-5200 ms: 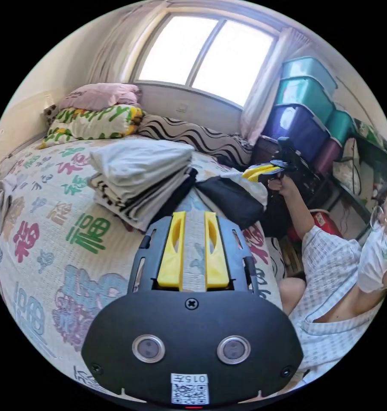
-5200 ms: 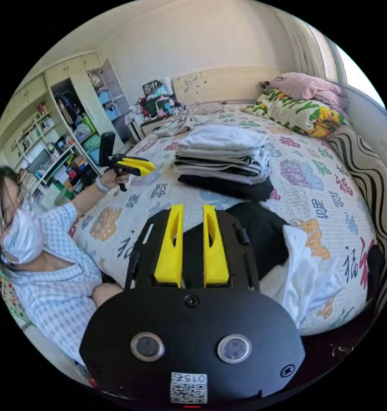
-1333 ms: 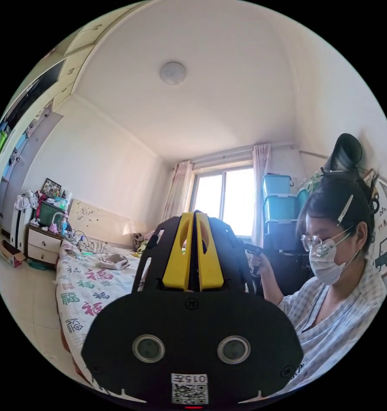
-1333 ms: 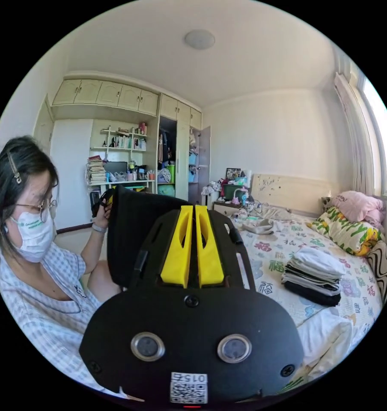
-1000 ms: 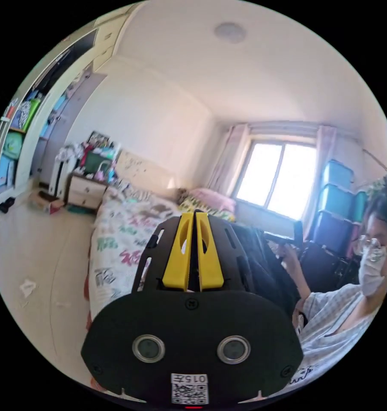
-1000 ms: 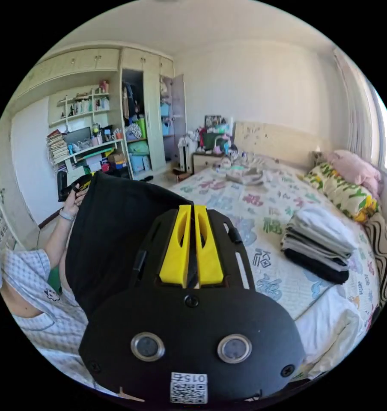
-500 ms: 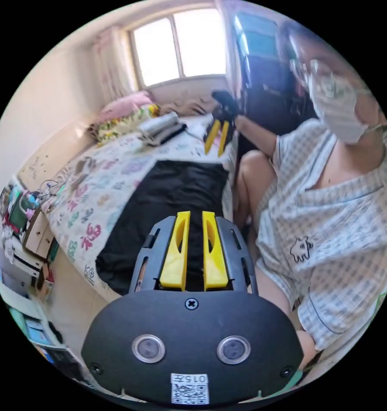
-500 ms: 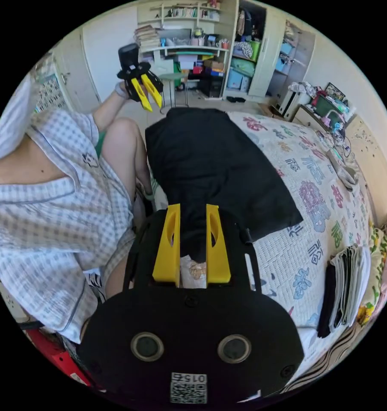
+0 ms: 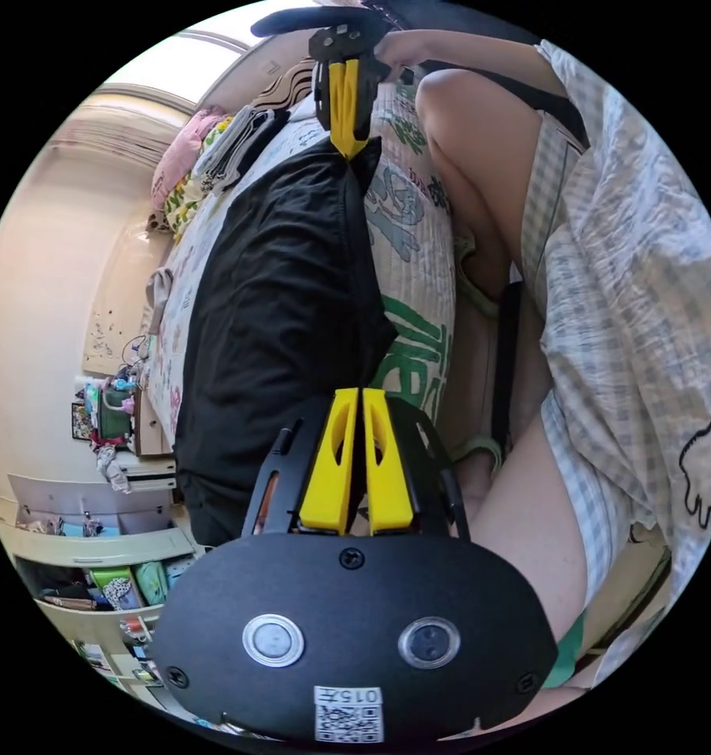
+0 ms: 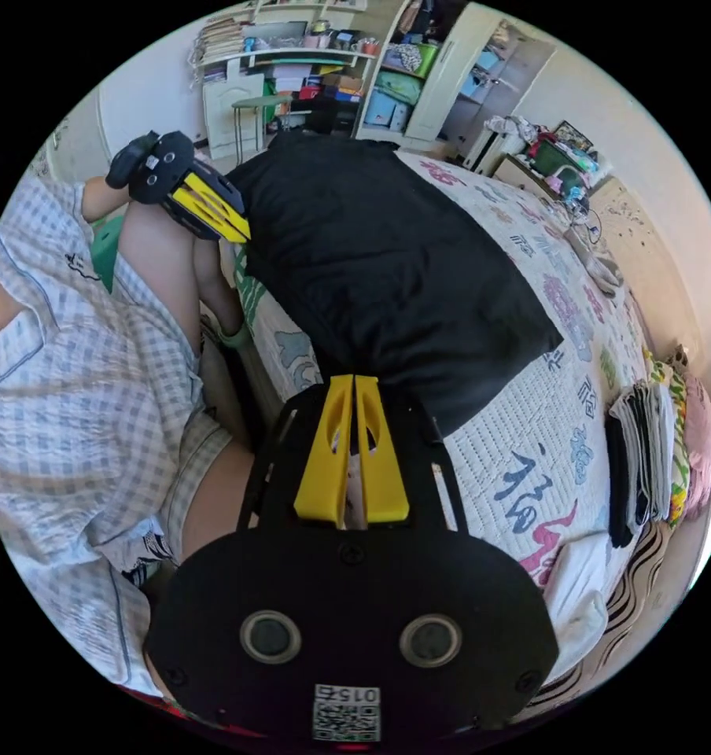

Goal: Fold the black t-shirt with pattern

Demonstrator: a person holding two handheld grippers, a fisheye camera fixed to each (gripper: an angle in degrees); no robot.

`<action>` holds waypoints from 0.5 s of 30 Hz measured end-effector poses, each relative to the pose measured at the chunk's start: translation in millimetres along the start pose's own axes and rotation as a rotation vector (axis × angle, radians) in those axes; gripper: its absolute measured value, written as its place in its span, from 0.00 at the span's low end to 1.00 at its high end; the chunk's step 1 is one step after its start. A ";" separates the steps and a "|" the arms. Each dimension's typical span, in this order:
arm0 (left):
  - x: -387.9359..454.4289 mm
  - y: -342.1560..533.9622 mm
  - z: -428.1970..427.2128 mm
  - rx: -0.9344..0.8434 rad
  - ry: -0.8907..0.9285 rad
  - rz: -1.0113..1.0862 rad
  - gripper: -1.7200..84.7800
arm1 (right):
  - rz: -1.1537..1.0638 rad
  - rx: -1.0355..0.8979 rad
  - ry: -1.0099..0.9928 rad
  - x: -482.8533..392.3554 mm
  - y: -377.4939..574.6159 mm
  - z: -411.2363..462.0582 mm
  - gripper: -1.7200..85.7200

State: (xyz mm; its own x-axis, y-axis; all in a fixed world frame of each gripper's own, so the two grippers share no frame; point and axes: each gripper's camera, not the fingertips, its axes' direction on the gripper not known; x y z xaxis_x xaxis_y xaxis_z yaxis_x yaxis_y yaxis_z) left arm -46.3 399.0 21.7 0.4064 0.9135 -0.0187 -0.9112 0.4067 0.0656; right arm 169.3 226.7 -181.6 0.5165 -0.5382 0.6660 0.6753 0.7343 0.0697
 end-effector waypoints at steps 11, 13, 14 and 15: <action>-89.3 32.9 -90.0 0.290 -0.021 -0.348 0.02 | 0.187 0.272 0.016 52.8 -10.3 -71.0 0.01; -123.8 34.3 -96.5 0.319 -0.058 -0.379 0.02 | 0.208 0.310 0.029 79.6 -26.4 -85.6 0.01; -150.5 32.0 -96.5 0.334 -0.073 -0.391 0.02 | 0.217 0.330 0.040 101.2 -41.5 -94.1 0.01; -180.3 27.5 -93.3 0.344 -0.088 -0.401 0.02 | 0.228 0.344 0.056 125.9 -60.2 -101.5 0.01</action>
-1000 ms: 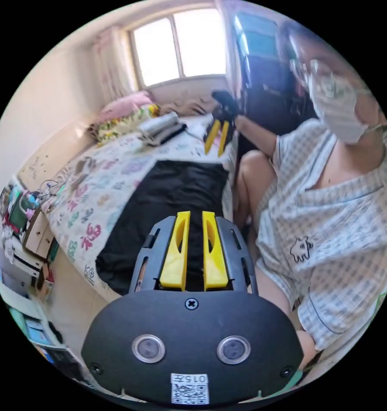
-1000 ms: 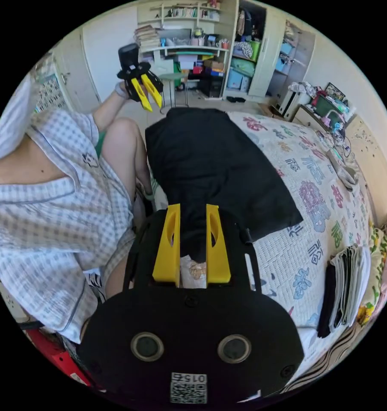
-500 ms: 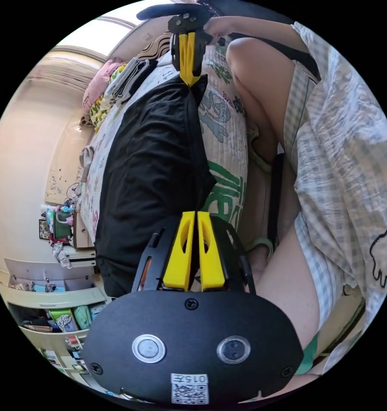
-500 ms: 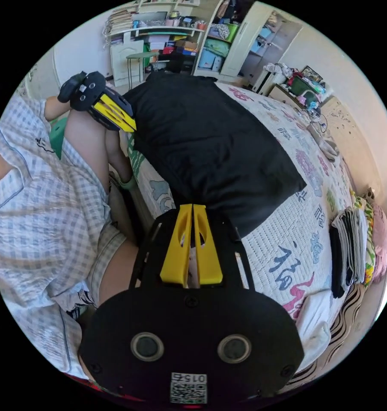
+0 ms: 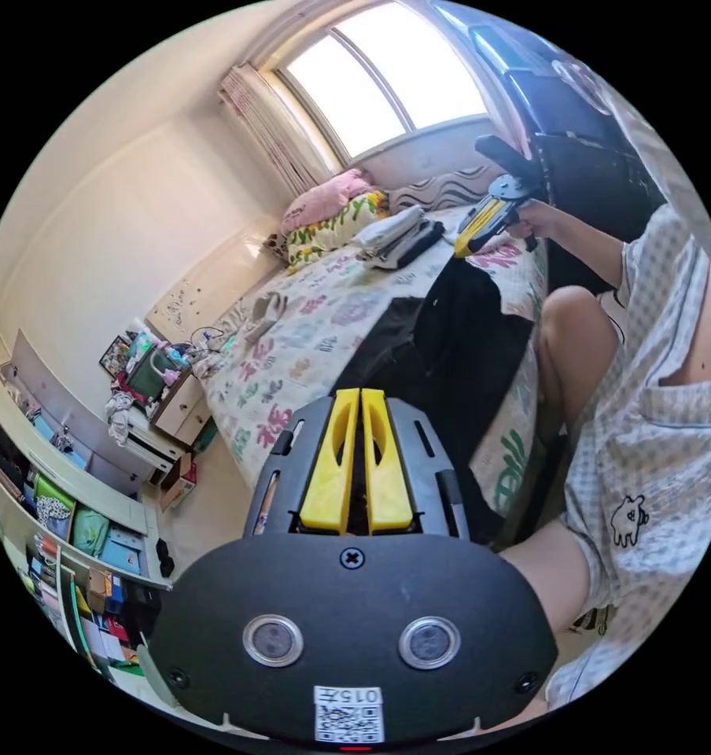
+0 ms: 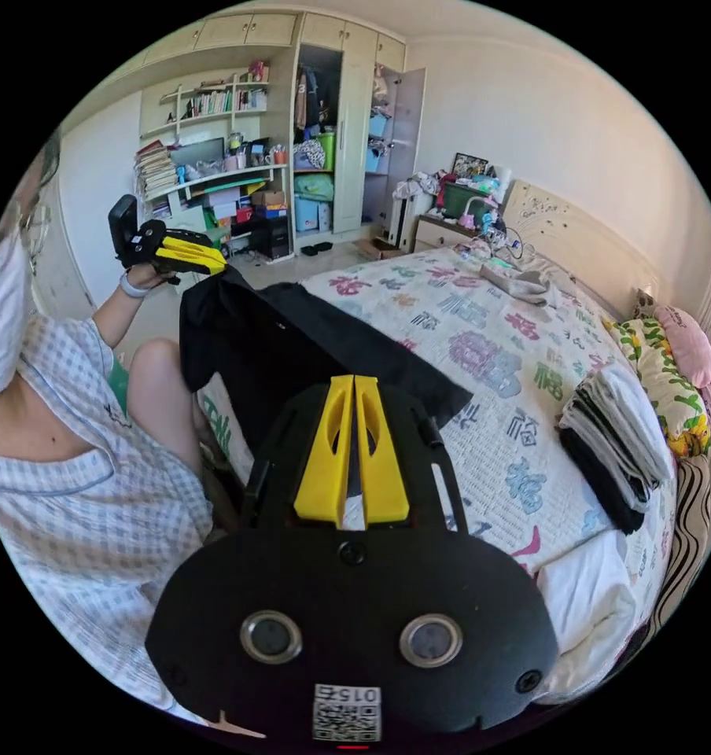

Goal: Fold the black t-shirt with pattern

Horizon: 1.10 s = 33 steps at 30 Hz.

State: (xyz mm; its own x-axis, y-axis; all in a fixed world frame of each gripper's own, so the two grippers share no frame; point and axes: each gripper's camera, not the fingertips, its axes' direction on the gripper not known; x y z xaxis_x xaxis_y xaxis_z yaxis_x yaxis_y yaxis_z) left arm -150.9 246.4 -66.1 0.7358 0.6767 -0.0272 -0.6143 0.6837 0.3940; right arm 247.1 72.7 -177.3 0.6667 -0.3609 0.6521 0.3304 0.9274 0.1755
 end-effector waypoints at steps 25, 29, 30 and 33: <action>-124.6 102.8 -4.4 -0.225 0.265 -0.486 0.08 | 0.329 -0.295 -0.388 115.4 28.3 16.2 0.11; -109.9 129.9 -38.9 -0.247 0.252 -0.615 0.11 | 0.228 -0.505 -0.292 90.9 32.3 23.1 0.14; -114.7 130.2 -41.6 -0.230 0.242 -0.645 0.12 | 0.226 -0.531 -0.348 90.2 30.0 29.1 0.15; -128.1 125.9 -34.8 -0.245 0.267 -0.698 0.11 | 0.279 -0.563 -0.361 96.8 20.6 38.8 0.16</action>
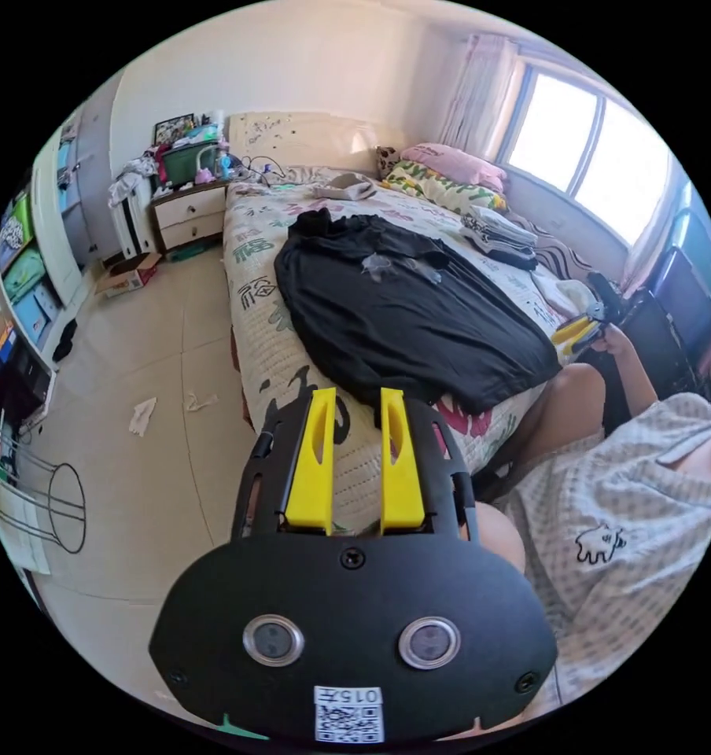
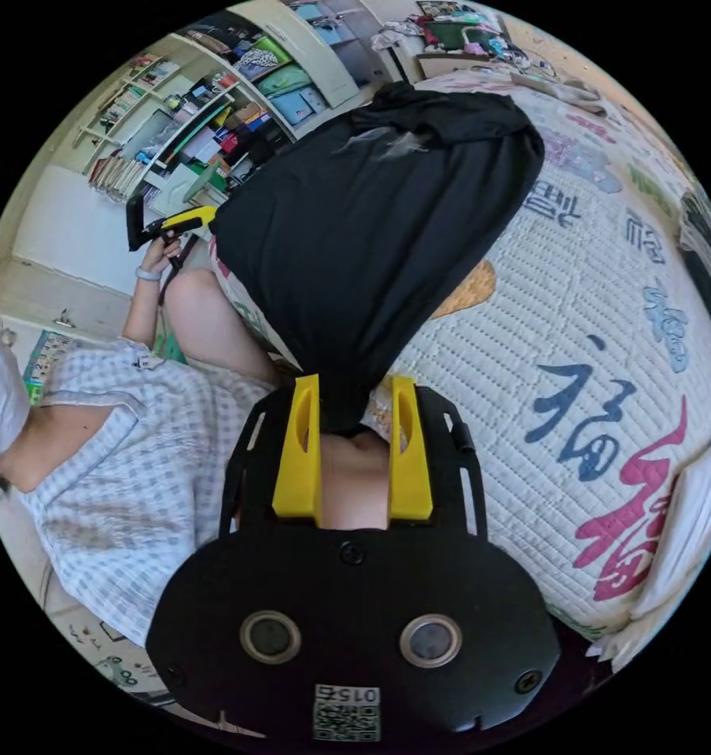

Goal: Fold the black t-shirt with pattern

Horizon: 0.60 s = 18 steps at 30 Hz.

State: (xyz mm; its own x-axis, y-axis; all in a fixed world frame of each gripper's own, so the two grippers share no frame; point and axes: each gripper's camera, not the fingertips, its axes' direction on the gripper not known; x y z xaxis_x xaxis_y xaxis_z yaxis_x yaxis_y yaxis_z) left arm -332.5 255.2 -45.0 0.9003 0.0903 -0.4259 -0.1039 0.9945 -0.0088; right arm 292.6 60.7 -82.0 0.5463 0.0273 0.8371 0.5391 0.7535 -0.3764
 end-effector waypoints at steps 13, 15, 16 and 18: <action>11.3 -10.0 -100.4 0.032 0.133 0.023 0.01 | 0.039 0.127 0.035 1.3 16.5 -58.6 0.01; 8.9 -4.1 -123.2 0.034 0.162 0.036 0.01 | 0.060 0.137 0.081 2.3 29.6 -75.7 0.01; 8.5 -2.7 -127.0 0.030 0.177 0.041 0.01 | 0.062 0.140 0.079 2.3 32.3 -78.8 0.01; 7.7 3.6 -135.2 0.021 0.195 0.048 0.02 | 0.066 0.149 0.042 4.0 36.9 -84.7 0.01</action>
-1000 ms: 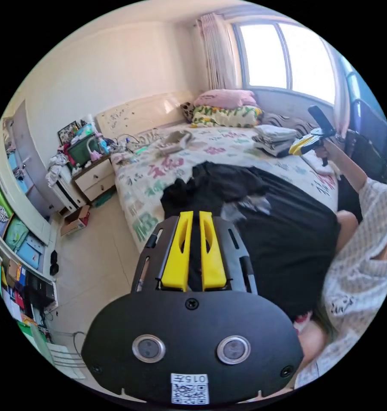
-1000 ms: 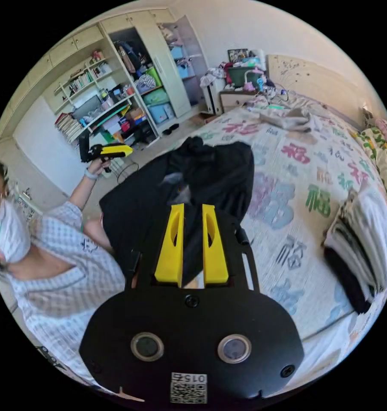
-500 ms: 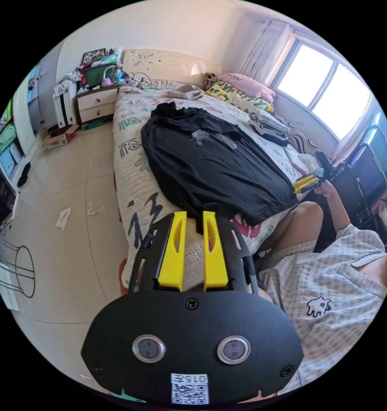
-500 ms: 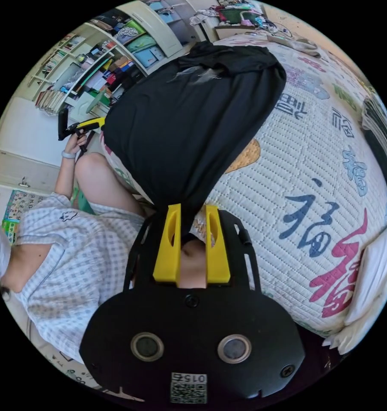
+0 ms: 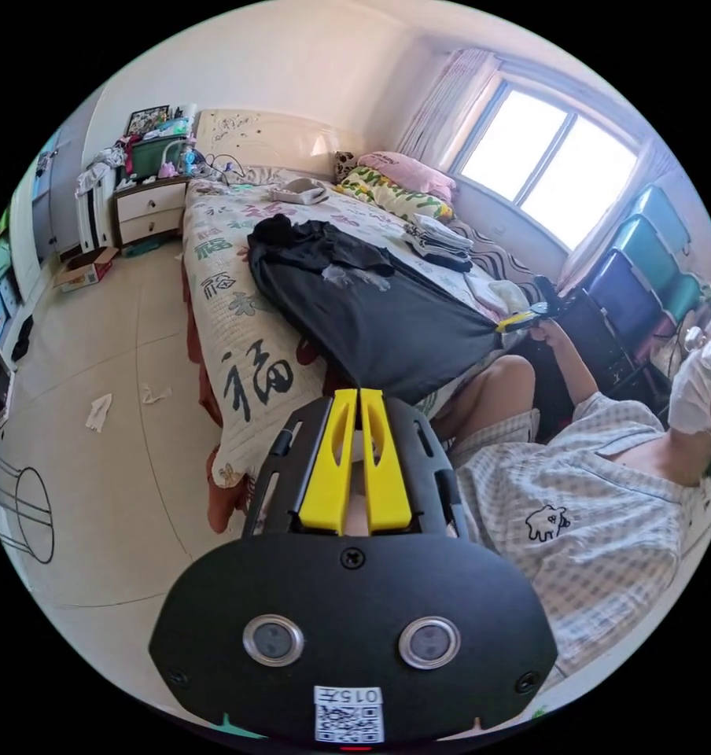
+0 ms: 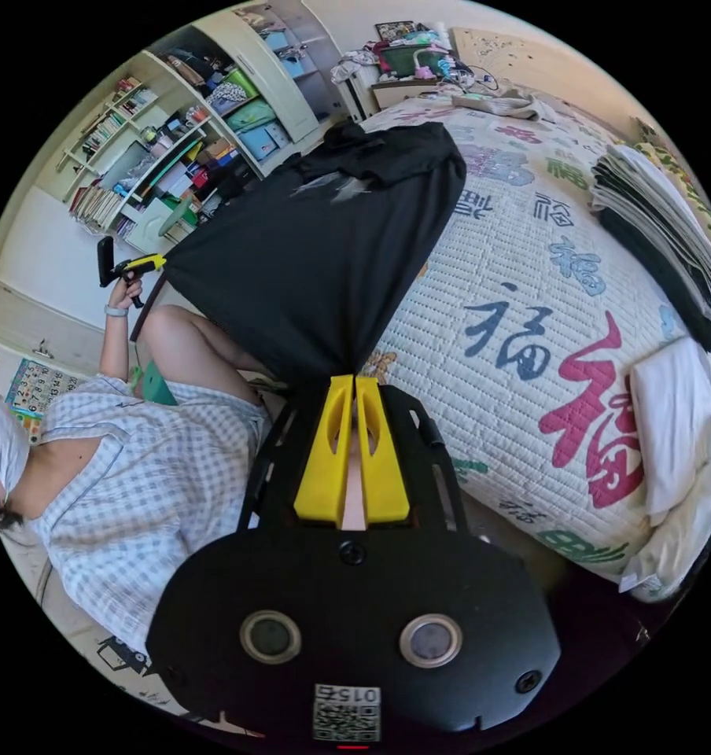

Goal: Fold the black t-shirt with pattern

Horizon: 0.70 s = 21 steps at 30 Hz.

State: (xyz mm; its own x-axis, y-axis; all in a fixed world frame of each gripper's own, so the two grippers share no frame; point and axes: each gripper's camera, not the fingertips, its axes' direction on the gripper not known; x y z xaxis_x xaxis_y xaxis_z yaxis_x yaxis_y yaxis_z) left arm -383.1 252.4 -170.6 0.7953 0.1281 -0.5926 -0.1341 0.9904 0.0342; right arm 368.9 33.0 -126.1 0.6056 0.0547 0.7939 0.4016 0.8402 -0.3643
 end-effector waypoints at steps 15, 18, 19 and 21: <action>23.9 -164.1 -21.2 0.142 -0.252 0.177 0.10 | -0.289 0.186 0.238 -55.0 -180.3 -16.4 0.12; 32.3 -263.7 49.9 0.037 -0.188 0.257 0.11 | -0.367 0.139 0.251 -69.3 -264.3 21.4 0.13; 32.7 -281.7 68.3 -0.006 -0.182 0.268 0.12 | -0.368 0.110 0.263 -69.4 -280.1 31.0 0.14; 28.1 -338.8 140.8 -0.174 -0.207 0.288 0.13 | -0.353 -0.014 0.313 -62.7 -333.8 68.7 0.15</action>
State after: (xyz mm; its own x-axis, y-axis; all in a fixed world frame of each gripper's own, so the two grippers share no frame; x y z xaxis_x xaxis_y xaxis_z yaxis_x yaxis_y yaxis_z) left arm -232.0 -72.1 -85.5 0.8105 0.4248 -0.4033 -0.4530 0.8911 0.0282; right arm 149.7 -213.8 -20.8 0.6070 -0.4003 0.6865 0.6286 0.7704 -0.1065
